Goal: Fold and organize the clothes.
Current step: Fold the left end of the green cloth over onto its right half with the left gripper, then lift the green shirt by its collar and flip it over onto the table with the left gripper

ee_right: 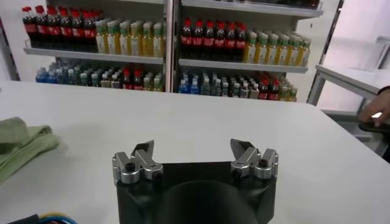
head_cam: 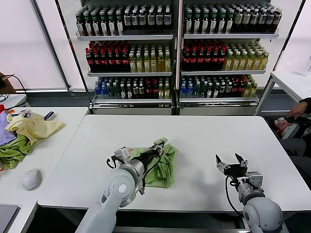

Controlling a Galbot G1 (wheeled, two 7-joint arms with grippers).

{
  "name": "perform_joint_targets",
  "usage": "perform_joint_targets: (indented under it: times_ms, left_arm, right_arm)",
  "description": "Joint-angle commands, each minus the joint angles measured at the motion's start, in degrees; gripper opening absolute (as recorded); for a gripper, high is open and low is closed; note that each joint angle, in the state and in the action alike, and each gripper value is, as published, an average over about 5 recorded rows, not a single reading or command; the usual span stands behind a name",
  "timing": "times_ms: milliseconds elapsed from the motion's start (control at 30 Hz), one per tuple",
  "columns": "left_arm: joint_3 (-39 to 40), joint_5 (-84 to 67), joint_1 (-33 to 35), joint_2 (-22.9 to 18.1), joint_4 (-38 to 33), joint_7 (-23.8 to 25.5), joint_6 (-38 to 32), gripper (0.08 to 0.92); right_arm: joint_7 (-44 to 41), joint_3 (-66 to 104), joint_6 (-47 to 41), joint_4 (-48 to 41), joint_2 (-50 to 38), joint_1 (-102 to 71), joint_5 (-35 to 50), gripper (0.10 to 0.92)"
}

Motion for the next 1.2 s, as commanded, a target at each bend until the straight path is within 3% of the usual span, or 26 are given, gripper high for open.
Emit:
perform_joint_targets:
  times_ms: [33,233,367,500,733,1200]
  left_arm:
    - [-1.0,-4.2,2.2,-0.9,-1.3,5.7,-4.9,0.444]
    - [-5.9,-3.3,8.2,2.5,-5.9,6.1,-7.7,0.617]
    - [-9.3,8.1,12.2,6.0,-6.6,6.4,-9.1,0.729]
    - [-11.2,23.6,14.7,9.5,-2.9,7.3,-11.8,0.81]
    - [-10.3,36.5,15.9,11.2,3.3,8.2,-13.5,0.823]
    - [-5.7,37.6,12.8,8.6,8.0,8.7,-7.5,0.823]
  right_arm:
    - [0.0,-0.4,0.0,-0.5,0.0,0.4,0.0,0.823]
    - [-0.1,-0.9,0.0,-1.1,-0.4,1.0,0.2,0.823]
    - [-0.1,-1.4,0.1,-1.6,-0.3,1.5,0.2,0.823]
    - [-0.1,-1.8,0.3,-2.0,0.0,2.0,0.0,0.823]
    - [-0.2,-1.6,0.6,-2.5,-0.2,2.2,-0.1,0.823]
    - [-0.2,-0.5,0.6,-2.2,-0.5,1.8,0.0,0.823]
